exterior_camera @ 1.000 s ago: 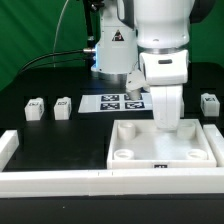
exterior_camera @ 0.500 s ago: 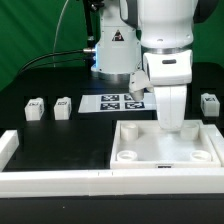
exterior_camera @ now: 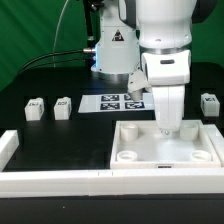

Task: Assemble one leg

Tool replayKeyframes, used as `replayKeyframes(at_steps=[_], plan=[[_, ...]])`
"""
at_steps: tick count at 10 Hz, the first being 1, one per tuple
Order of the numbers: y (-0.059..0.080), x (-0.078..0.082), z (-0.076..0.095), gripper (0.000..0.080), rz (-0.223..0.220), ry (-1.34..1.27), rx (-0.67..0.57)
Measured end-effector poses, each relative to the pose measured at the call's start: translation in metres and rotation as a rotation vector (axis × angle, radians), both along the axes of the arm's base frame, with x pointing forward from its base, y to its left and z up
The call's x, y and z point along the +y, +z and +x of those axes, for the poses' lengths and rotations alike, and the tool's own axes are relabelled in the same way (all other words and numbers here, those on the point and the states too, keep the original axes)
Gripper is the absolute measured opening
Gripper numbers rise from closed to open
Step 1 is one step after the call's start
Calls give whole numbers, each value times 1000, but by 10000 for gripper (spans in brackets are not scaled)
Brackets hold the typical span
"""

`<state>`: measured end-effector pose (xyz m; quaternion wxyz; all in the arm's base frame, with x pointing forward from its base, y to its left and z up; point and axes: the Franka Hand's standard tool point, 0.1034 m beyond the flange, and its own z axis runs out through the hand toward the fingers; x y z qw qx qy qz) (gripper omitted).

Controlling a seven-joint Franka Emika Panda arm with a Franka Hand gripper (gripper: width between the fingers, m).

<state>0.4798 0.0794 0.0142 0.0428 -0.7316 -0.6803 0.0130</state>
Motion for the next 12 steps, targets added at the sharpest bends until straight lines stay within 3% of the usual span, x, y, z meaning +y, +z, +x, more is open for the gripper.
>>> replayKeyframes(at_steps=[1, 2, 3, 7, 12], plan=[[0, 0, 0, 559, 0, 0, 0], [0, 0, 0, 631, 0, 0, 0], [0, 0, 0, 644, 0, -1, 0], [7, -1, -1, 649, -4, -10, -9], [49, -12, -28, 649, -31, -90, -56]])
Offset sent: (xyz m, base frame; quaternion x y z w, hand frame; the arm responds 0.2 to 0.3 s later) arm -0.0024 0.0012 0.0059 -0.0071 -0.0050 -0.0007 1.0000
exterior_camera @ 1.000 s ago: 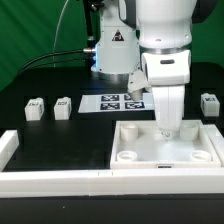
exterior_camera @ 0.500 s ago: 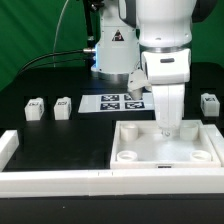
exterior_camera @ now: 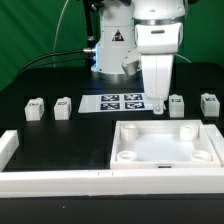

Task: Assemble one leg

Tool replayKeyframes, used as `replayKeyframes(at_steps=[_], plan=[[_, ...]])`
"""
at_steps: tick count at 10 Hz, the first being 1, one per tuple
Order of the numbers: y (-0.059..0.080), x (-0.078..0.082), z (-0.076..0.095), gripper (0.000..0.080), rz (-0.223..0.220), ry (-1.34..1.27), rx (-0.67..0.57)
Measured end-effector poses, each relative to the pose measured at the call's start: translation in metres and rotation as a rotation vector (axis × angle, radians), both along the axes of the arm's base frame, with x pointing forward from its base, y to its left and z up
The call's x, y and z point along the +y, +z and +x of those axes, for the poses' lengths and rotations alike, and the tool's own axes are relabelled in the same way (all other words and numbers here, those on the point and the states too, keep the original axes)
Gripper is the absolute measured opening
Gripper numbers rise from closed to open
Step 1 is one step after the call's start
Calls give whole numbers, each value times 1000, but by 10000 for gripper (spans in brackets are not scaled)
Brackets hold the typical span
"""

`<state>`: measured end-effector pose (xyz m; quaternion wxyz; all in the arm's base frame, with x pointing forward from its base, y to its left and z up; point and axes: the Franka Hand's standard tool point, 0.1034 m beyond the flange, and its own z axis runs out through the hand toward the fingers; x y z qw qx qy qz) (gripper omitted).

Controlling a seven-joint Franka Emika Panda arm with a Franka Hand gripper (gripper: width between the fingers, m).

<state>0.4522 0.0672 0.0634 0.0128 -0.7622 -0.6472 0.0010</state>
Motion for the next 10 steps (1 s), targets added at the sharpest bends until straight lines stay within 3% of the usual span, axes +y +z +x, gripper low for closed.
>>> replayKeyframes(at_steps=[3, 7, 10], plan=[[1, -1, -2, 649, -2, -49, 1], [0, -1, -2, 649, -7, -431, 10], [-3, -1, -8, 649, 2, -867, 38]])
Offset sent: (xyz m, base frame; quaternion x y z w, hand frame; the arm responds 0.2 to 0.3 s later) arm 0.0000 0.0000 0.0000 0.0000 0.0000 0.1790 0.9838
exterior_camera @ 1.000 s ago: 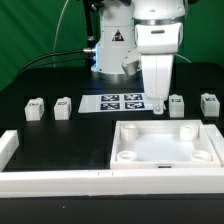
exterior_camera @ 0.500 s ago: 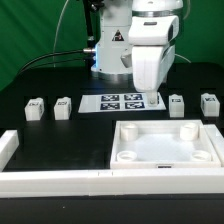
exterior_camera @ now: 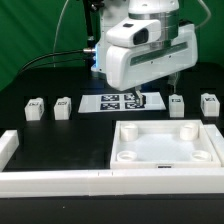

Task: Assemble one leg

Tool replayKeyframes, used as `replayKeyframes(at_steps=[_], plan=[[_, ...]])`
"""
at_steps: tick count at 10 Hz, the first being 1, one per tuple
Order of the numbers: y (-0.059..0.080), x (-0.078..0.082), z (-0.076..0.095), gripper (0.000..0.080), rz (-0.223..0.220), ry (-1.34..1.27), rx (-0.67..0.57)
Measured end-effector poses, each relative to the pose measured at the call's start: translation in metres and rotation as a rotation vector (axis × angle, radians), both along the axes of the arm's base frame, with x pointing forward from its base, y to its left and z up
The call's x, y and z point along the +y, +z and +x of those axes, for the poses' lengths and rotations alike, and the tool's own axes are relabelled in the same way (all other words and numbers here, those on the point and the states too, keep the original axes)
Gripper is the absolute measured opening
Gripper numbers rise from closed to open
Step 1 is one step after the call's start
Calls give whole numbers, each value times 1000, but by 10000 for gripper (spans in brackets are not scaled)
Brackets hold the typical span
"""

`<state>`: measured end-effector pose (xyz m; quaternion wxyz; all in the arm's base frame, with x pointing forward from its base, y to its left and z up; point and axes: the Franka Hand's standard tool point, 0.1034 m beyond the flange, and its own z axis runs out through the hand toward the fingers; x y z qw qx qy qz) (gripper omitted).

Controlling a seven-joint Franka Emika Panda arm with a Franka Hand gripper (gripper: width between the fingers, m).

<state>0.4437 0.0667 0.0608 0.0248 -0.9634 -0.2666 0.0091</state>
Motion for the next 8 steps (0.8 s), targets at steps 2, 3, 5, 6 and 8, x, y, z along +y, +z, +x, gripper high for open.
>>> replayKeyframes(at_steps=[2, 3, 5, 6, 8], plan=[[-1, 13, -7, 649, 0, -262, 12], [-2, 22, -11, 649, 5, -423, 20], [-4, 44, -20, 649, 6, -490, 31], [-3, 58, -24, 649, 8, -489, 34], [-3, 83, -33, 649, 10, -489, 40]])
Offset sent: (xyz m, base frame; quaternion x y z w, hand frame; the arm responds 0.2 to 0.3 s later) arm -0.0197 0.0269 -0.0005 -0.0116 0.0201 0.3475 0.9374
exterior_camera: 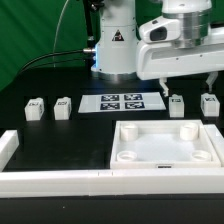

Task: Assemble one leg

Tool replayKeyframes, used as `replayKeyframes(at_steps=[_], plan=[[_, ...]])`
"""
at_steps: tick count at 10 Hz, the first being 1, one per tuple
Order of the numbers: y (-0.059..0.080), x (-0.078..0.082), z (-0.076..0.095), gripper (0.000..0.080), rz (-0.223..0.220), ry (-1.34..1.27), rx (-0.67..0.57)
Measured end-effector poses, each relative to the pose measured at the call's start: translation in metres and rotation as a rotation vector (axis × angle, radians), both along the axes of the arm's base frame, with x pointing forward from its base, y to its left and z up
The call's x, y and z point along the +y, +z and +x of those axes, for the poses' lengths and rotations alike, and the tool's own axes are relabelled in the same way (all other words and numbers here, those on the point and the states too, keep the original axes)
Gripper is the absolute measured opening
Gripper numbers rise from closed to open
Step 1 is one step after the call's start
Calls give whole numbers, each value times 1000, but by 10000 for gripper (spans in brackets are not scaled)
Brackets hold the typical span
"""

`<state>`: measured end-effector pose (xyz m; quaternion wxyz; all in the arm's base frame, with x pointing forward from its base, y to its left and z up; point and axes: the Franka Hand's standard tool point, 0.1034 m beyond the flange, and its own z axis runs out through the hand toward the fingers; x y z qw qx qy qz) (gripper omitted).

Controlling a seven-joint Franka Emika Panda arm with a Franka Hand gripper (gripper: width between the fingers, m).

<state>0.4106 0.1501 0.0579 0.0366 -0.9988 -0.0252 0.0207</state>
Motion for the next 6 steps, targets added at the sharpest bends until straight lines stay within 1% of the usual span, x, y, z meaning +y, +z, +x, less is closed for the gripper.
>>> replayKeyframes(at_steps=[2, 3, 4, 6], plan=[[1, 28, -10, 649, 4, 7, 5], [0, 36, -12, 649, 6, 21, 5], [-1, 34, -10, 649, 6, 21, 7], [-1, 32, -12, 649, -4, 27, 39]])
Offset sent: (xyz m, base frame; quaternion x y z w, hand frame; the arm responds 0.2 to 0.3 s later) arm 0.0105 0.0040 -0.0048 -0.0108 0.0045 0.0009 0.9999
